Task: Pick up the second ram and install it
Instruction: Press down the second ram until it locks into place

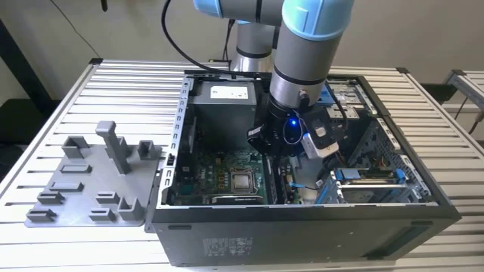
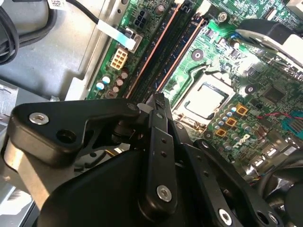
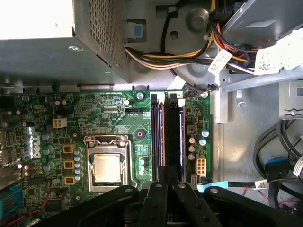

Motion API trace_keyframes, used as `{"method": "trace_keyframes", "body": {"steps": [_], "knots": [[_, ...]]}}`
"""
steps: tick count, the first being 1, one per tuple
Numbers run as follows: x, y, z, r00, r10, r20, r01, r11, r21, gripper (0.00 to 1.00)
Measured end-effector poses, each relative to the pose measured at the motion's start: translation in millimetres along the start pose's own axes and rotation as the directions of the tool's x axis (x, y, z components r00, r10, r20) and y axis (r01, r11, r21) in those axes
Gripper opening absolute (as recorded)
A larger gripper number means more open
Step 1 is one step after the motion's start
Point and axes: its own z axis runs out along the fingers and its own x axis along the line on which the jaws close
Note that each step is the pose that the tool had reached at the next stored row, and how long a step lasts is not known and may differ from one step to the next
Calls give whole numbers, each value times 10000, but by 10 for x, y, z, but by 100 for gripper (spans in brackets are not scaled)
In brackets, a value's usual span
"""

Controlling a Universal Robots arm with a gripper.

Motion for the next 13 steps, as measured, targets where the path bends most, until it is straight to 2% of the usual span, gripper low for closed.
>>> {"method": "trace_keyframes", "body": {"steps": [3,6,10,13], "knots": [[0,-1,0,9998,-213,-3,213,9998,-1,11],[0,-1,0,9977,-682,-10,682,9977,0,11],[0,-2,-1,9907,-1357,-20,1357,9907,1,11],[0,-1,0,9828,-1845,-26,1845,9828,-1,11]]}}
